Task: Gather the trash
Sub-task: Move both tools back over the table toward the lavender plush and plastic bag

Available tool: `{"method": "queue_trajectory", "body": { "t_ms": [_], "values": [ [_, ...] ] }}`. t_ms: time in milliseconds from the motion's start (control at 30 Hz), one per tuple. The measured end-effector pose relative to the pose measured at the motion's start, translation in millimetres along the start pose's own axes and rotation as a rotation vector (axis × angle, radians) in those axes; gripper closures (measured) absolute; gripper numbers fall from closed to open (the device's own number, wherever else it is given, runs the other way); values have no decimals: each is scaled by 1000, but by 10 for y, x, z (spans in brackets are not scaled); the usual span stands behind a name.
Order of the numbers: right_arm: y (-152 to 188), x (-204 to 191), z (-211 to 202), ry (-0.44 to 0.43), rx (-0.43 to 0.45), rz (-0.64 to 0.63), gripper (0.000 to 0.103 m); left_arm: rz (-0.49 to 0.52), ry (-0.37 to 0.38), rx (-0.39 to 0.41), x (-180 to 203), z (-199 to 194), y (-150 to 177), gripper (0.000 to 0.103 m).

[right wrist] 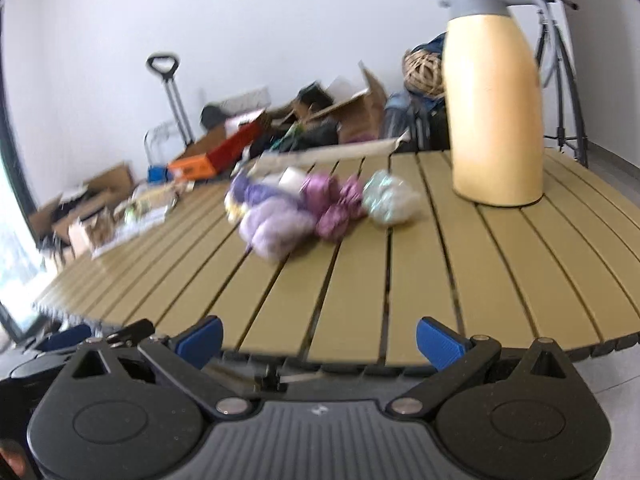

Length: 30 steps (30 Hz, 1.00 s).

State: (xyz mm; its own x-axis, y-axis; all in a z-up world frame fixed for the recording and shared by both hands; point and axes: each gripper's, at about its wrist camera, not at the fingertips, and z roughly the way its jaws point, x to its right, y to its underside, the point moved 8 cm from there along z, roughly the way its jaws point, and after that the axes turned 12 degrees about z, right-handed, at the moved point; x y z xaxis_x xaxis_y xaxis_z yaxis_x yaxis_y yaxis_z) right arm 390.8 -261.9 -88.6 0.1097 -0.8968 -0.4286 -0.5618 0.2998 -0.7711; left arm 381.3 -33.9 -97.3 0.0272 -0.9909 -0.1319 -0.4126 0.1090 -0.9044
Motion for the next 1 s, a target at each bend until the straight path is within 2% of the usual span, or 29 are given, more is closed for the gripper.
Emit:
{"method": "queue_trajectory", "body": {
  "t_ms": [200, 600, 800, 900, 1000],
  "values": [
    [-231, 161, 112, 19, 85, 50, 0, 33, 24, 30, 221, 232, -268, 0],
    [-614, 425, 362, 88, 220, 116, 0, 189, 89, 83, 788, 711, -652, 0],
    [-698, 530, 525, 131, 253, 119, 0, 258, 83, 96, 988, 969, -755, 0],
    [-717, 591, 619, 150, 252, 127, 0, 289, 66, 69, 1046, 1118, -739, 2],
    [-730, 649, 681, 168, 255, 134, 0, 306, 64, 30, 1083, 1262, -720, 17]
  ]
}}
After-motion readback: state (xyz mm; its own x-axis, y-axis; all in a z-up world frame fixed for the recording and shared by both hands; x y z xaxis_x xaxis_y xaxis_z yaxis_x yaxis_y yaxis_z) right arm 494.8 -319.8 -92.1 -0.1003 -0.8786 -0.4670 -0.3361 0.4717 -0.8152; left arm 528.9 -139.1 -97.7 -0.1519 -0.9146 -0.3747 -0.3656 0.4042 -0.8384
